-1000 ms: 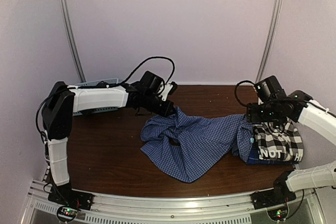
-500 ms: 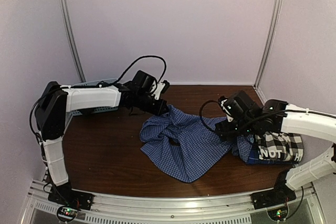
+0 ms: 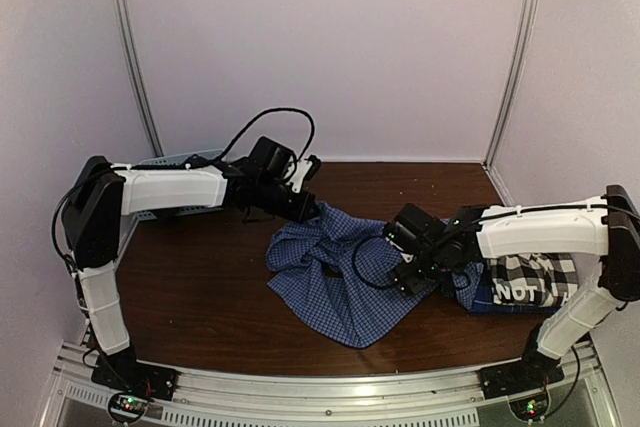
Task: Fold and stack the long sleeve shirts
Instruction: Adjust the crumpled shirt at the center of the board.
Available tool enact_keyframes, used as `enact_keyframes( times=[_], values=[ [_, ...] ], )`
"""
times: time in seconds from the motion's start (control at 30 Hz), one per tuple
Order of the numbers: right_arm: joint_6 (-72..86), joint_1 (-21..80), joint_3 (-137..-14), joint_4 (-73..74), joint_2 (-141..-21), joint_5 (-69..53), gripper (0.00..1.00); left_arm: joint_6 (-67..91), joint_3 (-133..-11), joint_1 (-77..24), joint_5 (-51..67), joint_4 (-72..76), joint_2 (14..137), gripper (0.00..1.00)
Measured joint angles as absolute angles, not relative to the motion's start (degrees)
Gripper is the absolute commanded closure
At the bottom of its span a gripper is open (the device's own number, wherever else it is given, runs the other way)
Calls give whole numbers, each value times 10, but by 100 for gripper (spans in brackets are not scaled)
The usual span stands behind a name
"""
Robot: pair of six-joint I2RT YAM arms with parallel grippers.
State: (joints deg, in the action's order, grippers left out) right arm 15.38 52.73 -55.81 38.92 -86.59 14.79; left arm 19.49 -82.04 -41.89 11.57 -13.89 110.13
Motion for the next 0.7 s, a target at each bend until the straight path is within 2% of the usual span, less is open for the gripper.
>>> enact_keyframes(
  times=[0.13,0.4,0.63,0.7],
  values=[
    [139,530,-559,386,-888,151,31,195,-820,-419,116,-138,1101,100],
    [120,530,-565,371,-921,165,69,195,-818,-419,117,-137,1101,100],
    [116,530,-566,357,-926,178,98,194,-805,-419,118,-137,1095,100],
    [118,530,-566,356,-926,183,100,194,-801,-419,118,-137,1090,100]
  ],
)
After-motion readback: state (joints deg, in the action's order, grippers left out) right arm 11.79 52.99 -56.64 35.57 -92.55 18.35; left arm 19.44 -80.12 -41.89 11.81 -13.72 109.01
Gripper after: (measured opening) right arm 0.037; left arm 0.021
